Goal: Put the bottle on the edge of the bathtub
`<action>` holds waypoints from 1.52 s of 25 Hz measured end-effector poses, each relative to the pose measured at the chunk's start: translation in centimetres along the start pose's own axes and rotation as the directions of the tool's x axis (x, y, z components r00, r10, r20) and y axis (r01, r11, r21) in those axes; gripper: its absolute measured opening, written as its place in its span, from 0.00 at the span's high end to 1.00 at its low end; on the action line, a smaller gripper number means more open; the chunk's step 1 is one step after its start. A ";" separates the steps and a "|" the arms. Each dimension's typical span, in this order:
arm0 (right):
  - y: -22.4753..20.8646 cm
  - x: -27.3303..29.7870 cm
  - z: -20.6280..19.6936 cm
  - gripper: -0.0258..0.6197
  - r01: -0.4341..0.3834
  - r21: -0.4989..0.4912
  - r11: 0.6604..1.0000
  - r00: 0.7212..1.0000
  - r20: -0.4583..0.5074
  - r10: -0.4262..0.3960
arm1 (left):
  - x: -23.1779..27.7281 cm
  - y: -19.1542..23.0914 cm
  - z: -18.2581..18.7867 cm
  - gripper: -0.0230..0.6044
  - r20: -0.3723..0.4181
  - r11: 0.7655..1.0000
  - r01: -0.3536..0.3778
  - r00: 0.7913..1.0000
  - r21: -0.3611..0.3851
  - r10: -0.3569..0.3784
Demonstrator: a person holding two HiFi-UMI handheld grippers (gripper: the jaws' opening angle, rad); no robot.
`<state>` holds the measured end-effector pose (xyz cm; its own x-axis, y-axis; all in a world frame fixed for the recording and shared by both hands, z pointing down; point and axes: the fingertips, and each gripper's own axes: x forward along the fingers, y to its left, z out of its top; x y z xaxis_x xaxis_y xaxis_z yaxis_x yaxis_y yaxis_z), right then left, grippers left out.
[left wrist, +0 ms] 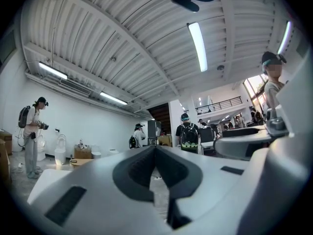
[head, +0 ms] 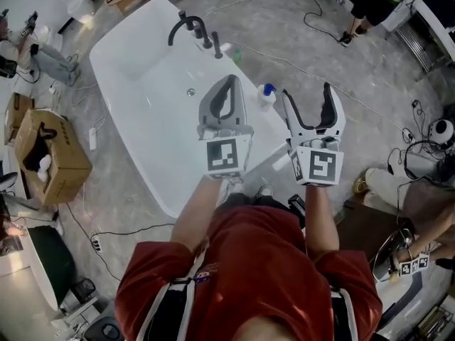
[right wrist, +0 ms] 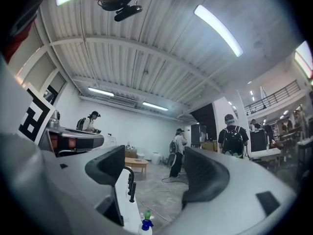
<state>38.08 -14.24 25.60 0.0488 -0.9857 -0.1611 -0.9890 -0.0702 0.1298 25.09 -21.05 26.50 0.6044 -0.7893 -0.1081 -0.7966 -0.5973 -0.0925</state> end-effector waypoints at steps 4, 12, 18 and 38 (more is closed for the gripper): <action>-1.0 -0.7 -0.3 0.36 0.010 -0.003 1.000 1.000 -0.002 -0.010 | 0.2 -1.7 -0.2 0.94 -0.003 1.000 0.023 1.000 0.009 -0.023; -2.8 -2.2 -0.5 0.40 0.054 -0.017 0.998 0.999 0.000 -0.054 | 1.2 -5.2 0.5 0.94 0.019 0.996 0.080 0.997 -0.028 -0.080; -5.1 -3.5 0.1 0.60 0.122 0.007 0.992 0.992 0.030 -0.123 | 2.1 -7.5 0.3 0.94 0.018 0.991 0.125 0.992 -0.042 -0.124; -6.3 -4.6 -1.0 0.94 0.193 -0.008 0.981 0.981 -0.027 -0.193 | 1.9 -10.3 -0.1 0.94 0.024 0.978 0.209 0.978 0.003 -0.209</action>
<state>44.25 -9.46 26.54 0.2423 -0.9574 -0.1568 -0.9599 -0.2601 0.1046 34.42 -16.46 27.38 0.7574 -0.6436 -0.1104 -0.6529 -0.7484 -0.1164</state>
